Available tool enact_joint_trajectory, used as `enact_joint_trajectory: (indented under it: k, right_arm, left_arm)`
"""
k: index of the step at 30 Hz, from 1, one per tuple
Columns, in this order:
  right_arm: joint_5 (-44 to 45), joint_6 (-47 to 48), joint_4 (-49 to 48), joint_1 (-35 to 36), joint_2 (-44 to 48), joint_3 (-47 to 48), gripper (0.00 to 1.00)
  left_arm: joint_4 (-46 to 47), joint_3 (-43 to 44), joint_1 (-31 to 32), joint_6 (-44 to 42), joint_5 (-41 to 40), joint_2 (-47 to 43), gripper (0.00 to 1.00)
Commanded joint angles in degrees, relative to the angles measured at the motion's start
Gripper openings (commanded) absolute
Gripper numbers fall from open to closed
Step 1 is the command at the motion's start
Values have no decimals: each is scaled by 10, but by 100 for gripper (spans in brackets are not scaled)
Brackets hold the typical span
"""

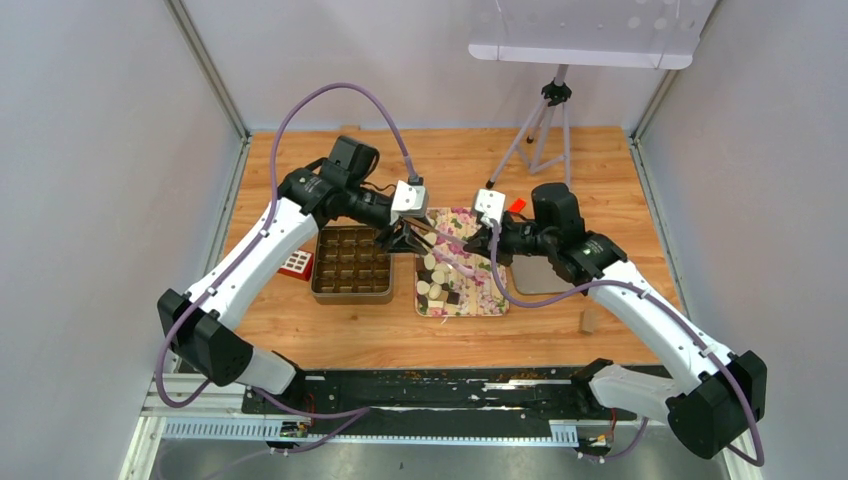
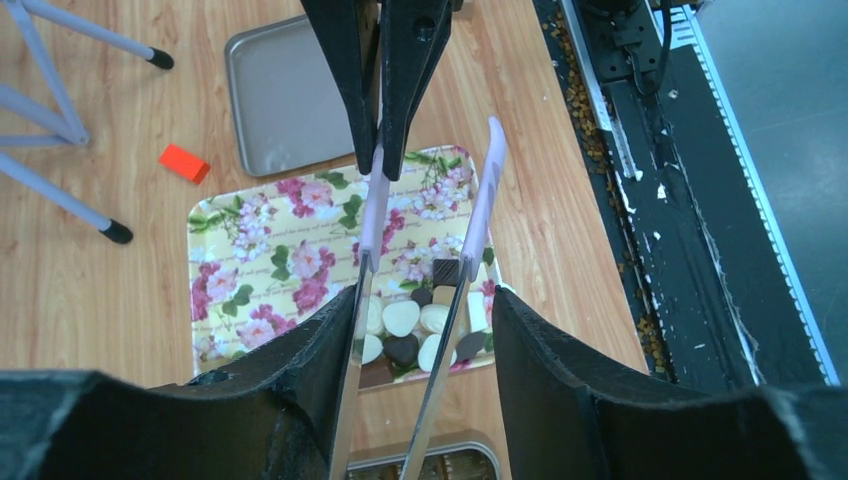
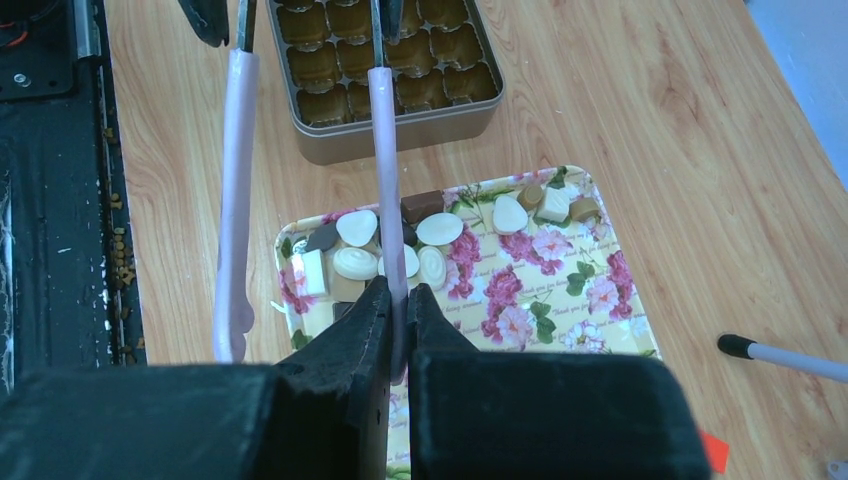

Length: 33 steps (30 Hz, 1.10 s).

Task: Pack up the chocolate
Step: Pick up the clamp from the center of the board.

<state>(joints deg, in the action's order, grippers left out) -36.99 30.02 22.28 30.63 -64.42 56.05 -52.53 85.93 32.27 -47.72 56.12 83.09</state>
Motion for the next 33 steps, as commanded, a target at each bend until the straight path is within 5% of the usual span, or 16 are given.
enact_joint_trajectory:
  k: [1,9,14,17,23,29,33]
  right_arm:
    - [8,-17,-50,-1,4,4,0]
    - [10,-30,-57,-1,7,-4,4]
    - [6,8,10,-2,16,9,52]
    - [-2,66,141,-23,38,42,66]
    - [-80,102,301,-169,74,87,72]
    - [-79,42,275,-227,67,73,71]
    - [-63,-12,227,-227,59,56,70]
  left_arm:
    - [-28,22,9,-19,20,-1,56]
    - [-35,29,9,-16,26,10,33]
    - [-36,34,9,-8,11,14,23]
    - [-49,38,6,-7,-19,14,22]
    - [-93,30,5,-19,-82,8,23]
    - [-71,26,5,54,-119,15,24]
    - [-114,101,22,98,-214,70,24]
